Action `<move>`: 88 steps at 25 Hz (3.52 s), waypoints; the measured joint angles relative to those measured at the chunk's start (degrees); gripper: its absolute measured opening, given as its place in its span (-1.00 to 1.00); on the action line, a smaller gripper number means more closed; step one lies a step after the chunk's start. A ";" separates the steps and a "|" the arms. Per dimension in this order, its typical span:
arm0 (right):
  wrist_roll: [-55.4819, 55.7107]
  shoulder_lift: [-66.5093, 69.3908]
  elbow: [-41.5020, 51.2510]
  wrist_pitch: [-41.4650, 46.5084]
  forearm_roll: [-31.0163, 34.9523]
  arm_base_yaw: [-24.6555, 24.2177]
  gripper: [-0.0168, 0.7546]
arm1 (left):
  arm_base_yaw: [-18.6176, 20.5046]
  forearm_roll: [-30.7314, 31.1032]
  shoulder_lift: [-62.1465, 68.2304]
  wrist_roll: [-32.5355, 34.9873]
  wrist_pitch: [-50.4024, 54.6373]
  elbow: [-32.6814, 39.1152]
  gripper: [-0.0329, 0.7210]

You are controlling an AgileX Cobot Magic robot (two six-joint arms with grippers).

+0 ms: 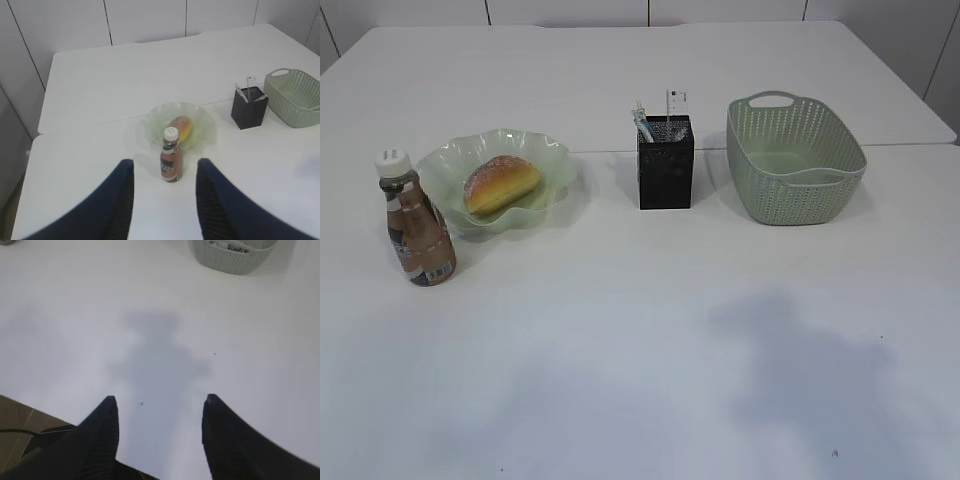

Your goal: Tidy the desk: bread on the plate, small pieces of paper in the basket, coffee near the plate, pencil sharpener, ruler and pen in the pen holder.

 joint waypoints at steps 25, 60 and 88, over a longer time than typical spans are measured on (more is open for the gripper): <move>-5.40 -32.35 31.51 -2.05 9.73 2.67 0.15 | 0.00 -9.25 -28.74 7.55 -2.10 46.37 -0.14; 17.10 -48.58 36.24 -5.79 -12.73 2.81 0.15 | 0.00 -7.45 -28.74 8.02 -8.63 50.30 0.29; 18.75 -51.95 36.24 -5.93 -11.61 -4.08 0.15 | 13.44 -7.45 -28.74 8.02 -9.09 50.42 0.29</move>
